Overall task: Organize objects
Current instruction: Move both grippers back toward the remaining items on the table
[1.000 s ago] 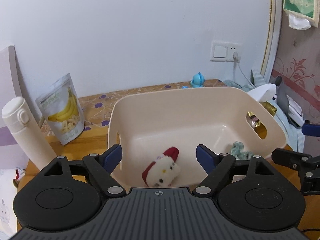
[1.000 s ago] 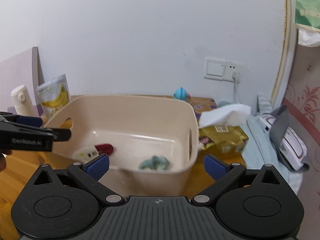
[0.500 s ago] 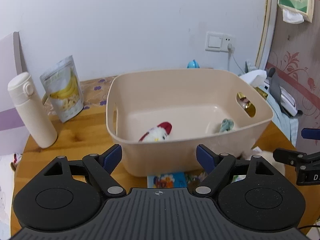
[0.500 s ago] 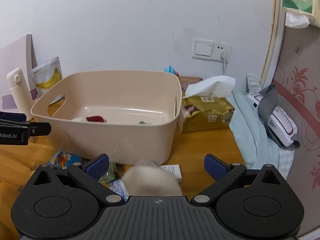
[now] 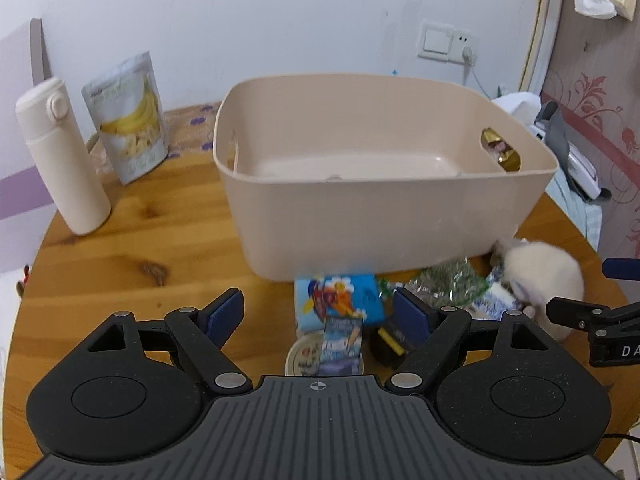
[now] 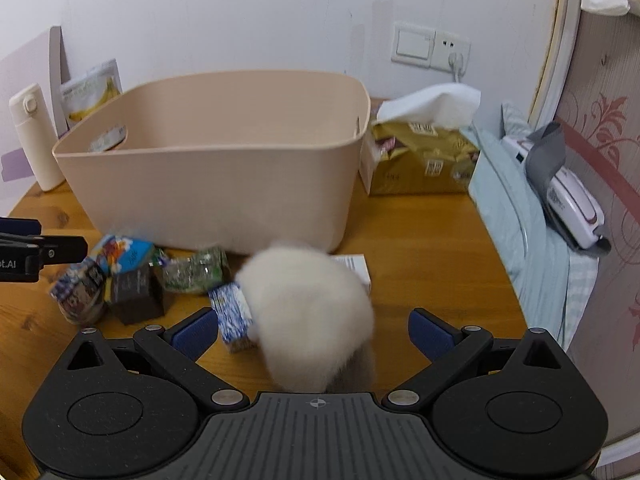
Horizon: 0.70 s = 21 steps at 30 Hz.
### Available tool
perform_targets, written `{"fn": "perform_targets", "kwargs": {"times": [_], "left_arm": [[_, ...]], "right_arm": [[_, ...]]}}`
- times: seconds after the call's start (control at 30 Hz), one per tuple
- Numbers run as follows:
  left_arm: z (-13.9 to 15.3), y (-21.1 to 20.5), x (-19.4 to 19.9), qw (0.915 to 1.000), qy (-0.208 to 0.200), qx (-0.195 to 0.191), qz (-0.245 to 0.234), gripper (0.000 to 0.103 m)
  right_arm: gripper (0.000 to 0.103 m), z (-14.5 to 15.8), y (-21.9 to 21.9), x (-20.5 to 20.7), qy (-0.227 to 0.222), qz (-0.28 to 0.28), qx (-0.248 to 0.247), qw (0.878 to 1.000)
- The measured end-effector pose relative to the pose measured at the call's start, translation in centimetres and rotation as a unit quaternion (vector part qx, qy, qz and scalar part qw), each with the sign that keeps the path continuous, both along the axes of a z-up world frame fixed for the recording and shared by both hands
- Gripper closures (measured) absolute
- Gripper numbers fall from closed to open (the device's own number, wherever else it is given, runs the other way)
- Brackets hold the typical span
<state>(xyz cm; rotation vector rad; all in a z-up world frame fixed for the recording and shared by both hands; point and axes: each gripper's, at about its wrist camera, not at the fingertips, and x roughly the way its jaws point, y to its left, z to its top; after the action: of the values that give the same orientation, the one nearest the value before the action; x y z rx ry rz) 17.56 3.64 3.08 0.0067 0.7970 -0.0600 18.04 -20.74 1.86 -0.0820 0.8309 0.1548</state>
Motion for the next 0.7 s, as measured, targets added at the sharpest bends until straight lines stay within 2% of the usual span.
{"fn": "perform_targets", "kwargs": {"times": [0.37, 0.5, 0.7], "left_arm": [[-1.9, -0.4, 0.2, 0.9996, 0.022, 0.013, -0.008, 0.02], [-2.2, -0.4, 0.4, 0.9996, 0.025, 0.012, -0.01, 0.021], [-2.6, -0.3, 0.6, 0.9992, 0.035, 0.014, -0.013, 0.043]], "right_arm": [[0.0, -1.7, -0.6, 0.8, 0.022, -0.008, 0.011, 1.0], [0.01, -1.9, -0.6, 0.8, 0.023, -0.011, 0.018, 1.0], [0.034, -1.9, -0.9, 1.1, 0.025, -0.01, 0.028, 0.999]]}}
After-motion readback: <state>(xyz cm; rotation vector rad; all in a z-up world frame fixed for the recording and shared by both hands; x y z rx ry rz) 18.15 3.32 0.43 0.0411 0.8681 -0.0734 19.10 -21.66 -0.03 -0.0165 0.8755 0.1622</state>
